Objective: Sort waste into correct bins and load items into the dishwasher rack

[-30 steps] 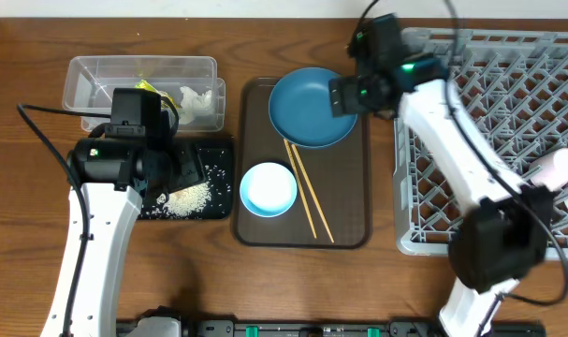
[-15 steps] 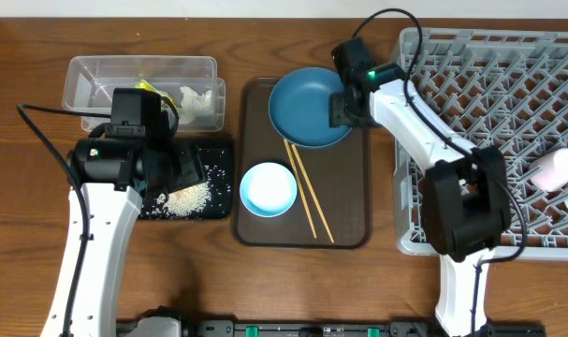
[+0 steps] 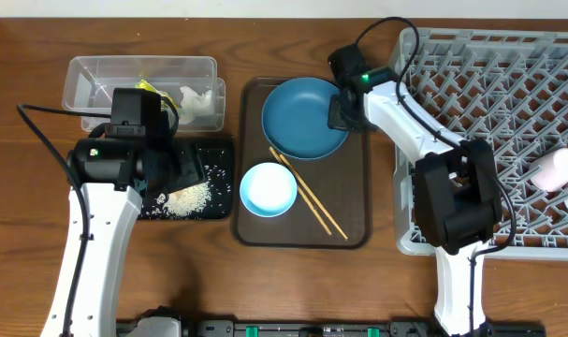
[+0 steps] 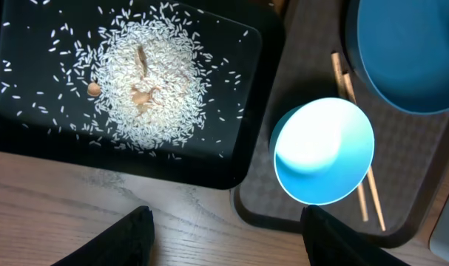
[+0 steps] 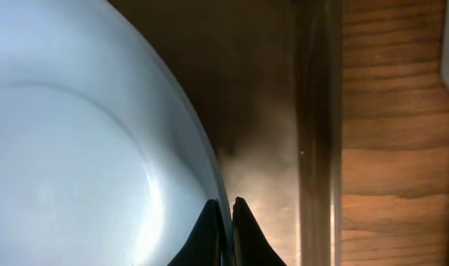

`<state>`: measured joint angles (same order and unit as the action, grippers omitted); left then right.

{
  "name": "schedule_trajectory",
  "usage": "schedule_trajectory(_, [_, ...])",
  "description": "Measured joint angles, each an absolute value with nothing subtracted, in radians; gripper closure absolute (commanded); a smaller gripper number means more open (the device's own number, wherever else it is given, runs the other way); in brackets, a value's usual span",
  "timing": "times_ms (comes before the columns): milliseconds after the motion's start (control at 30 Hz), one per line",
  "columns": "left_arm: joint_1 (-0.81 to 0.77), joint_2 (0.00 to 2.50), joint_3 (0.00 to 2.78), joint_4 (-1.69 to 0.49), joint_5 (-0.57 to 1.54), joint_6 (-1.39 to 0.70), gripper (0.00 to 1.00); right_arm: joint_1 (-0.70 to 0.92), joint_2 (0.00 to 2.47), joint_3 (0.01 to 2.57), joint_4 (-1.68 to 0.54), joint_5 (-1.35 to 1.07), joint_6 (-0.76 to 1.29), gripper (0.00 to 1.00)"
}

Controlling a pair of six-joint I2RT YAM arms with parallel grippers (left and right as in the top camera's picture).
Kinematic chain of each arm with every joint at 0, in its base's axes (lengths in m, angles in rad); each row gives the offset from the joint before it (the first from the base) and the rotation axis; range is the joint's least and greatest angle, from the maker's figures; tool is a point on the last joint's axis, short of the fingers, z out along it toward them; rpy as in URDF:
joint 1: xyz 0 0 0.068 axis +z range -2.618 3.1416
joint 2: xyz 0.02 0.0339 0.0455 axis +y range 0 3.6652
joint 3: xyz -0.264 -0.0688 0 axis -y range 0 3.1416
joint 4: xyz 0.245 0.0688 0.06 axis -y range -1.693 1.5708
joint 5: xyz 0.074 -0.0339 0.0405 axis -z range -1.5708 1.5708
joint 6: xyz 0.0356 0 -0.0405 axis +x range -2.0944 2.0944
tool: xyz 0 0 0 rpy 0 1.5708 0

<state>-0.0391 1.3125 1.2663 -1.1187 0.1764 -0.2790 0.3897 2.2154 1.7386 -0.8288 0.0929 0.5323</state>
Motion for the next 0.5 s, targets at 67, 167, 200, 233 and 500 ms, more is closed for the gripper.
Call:
schedule_trajectory(67, [-0.039, 1.312, 1.266, -1.119, 0.176, -0.279, 0.33, 0.390, 2.215, 1.740, -0.827, 0.090, 0.540, 0.99])
schedule_trajectory(167, [-0.039, 1.312, 1.266, -1.119, 0.176, -0.279, 0.33, 0.389, 2.215, 1.755, -0.834, 0.088, 0.542, 0.99])
schedule_trajectory(200, [-0.039, 1.312, 1.266, -1.119, 0.176, -0.279, 0.33, 0.388, 2.215, 1.770, -0.841, 0.088, 0.540, 0.99])
schedule_trajectory(233, [-0.039, 1.312, 1.266, -1.119, 0.176, -0.279, 0.33, 0.385, 2.215, 1.781, -0.841, 0.087, 0.533, 0.99])
schedule_trajectory(500, [-0.039, 1.312, 1.266, -1.119, 0.176, -0.279, 0.33, 0.299, 2.152, 1.872, -0.844, 0.153, 0.406, 0.99])
